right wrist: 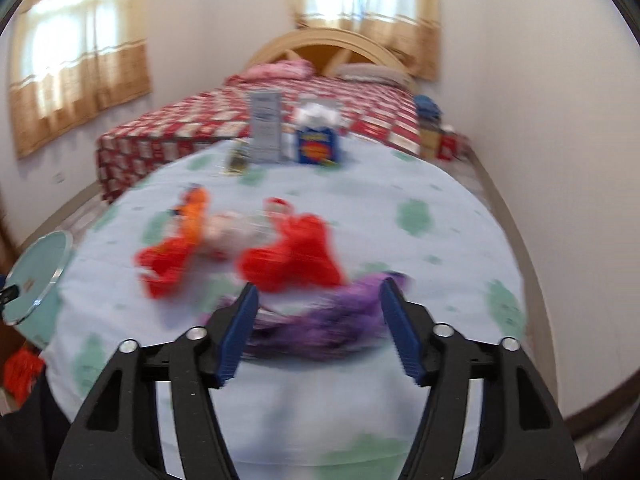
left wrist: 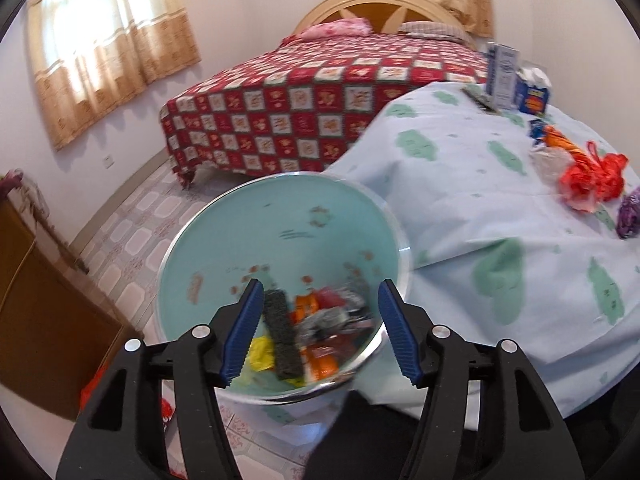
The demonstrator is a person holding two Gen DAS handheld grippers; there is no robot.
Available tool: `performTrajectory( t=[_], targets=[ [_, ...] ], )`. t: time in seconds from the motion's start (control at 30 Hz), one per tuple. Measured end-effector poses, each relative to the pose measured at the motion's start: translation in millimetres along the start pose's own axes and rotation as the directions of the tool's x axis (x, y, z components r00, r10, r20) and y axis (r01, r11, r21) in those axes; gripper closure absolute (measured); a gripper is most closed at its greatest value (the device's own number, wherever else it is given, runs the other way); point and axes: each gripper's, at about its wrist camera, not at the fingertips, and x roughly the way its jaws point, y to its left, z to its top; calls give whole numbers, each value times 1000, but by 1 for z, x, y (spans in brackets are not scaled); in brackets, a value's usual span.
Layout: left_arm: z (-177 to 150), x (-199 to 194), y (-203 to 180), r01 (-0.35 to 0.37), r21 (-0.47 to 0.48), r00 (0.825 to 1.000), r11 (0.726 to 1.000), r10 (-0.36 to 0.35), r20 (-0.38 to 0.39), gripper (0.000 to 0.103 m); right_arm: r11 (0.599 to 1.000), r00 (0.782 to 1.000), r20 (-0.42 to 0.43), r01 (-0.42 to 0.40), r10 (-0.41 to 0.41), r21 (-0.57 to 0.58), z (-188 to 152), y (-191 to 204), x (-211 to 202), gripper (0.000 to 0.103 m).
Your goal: Collect trash
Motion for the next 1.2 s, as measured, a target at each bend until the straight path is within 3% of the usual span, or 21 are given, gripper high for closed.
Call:
performTrajectory(
  t=[0.13,0.23,0.43,0.47,0.5,0.53,0.63,0.9,1.2],
  targets=[
    [9,-4,-26,27,25,999,999,-28,24,43,1000,1000,-21,-11,12,26,-3,-14,10,29],
    [16,-5,-45,48,36,998,998,-49,35,36,999,999,-41,-28,30,43,-5,-19,19,29],
    [20,-2,-69,68,64,997,996,-70,32,35,995,990,-116,-67,75,70,-3,-23,41,30],
    [20,-1,-71,71,67,997,995,-73,30,35,995,989,-125,-75,83,71,-4,-23,41,34],
    [20,-1,-72,74,68,997,995,-77,28,35,991,982,-144,-109,121,83,-7,-25,44,48],
    [21,-1,-73,76,71,997,995,-78,28,35,990,982,-145,-113,124,83,-8,-25,42,54],
    [23,-2,-74,77,70,996,995,-80,30,35,988,980,-136,-136,145,76,-10,-20,36,65],
    [33,-9,-89,107,81,992,991,-112,50,35,981,983,-54,-173,178,93,-10,-19,9,69],
    [57,-19,-150,195,130,975,972,-207,83,35,987,996,31,-81,78,139,-9,-55,-22,69]
  ],
)
